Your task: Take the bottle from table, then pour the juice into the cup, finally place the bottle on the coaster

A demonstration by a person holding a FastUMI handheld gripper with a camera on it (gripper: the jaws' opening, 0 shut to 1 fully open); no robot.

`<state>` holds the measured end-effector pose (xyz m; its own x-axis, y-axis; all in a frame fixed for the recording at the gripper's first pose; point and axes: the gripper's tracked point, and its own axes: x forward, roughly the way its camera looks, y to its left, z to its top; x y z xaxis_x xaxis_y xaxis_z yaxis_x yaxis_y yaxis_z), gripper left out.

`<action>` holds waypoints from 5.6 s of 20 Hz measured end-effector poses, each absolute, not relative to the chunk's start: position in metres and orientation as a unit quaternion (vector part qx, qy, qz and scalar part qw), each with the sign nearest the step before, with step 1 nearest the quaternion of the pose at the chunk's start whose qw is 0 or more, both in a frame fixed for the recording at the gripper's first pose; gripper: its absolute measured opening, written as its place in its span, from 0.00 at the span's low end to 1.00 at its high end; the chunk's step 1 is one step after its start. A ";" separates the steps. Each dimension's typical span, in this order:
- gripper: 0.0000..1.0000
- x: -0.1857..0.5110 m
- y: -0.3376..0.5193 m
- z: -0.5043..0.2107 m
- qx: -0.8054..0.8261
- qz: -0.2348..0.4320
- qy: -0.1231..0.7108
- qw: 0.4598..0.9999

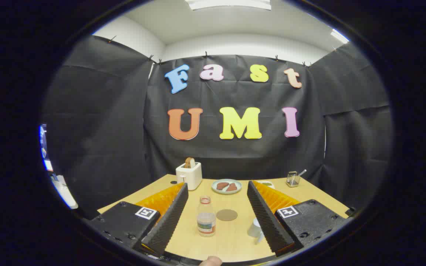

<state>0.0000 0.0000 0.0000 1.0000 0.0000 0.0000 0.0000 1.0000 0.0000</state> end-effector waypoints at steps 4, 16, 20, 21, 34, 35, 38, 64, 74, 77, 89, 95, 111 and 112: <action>1.00 0.000 -0.011 -0.001 0.008 -0.007 0.000 1.000; 1.00 0.003 -0.007 0.002 0.007 -0.013 0.009 1.000; 1.00 0.007 0.007 0.002 -0.010 -0.015 0.001 1.000; 1.00 0.008 0.009 -0.001 -0.016 -0.017 0.001 1.000; 1.00 0.048 0.039 -0.084 -0.017 -0.049 0.014 0.999; 1.00 0.053 0.038 -0.090 -0.015 -0.052 0.011 0.998; 1.00 0.067 0.040 -0.117 -0.008 -0.058 0.020 0.998; 0.80 0.152 0.036 -0.192 -0.025 -0.096 0.005 0.995; 0.79 0.132 0.056 -0.181 0.047 -0.052 0.057 0.996; 0.79 0.129 0.067 -0.175 0.046 -0.038 0.059 0.996; 0.79 0.122 0.061 -0.146 0.210 -0.012 0.027 0.977; 0.79 0.131 0.037 -0.126 0.308 -0.005 0.007 0.951; 0.77 0.148 -0.003 -0.108 0.603 0.033 -0.043 0.796; 0.77 0.147 -0.005 -0.107 0.617 0.036 -0.047 0.785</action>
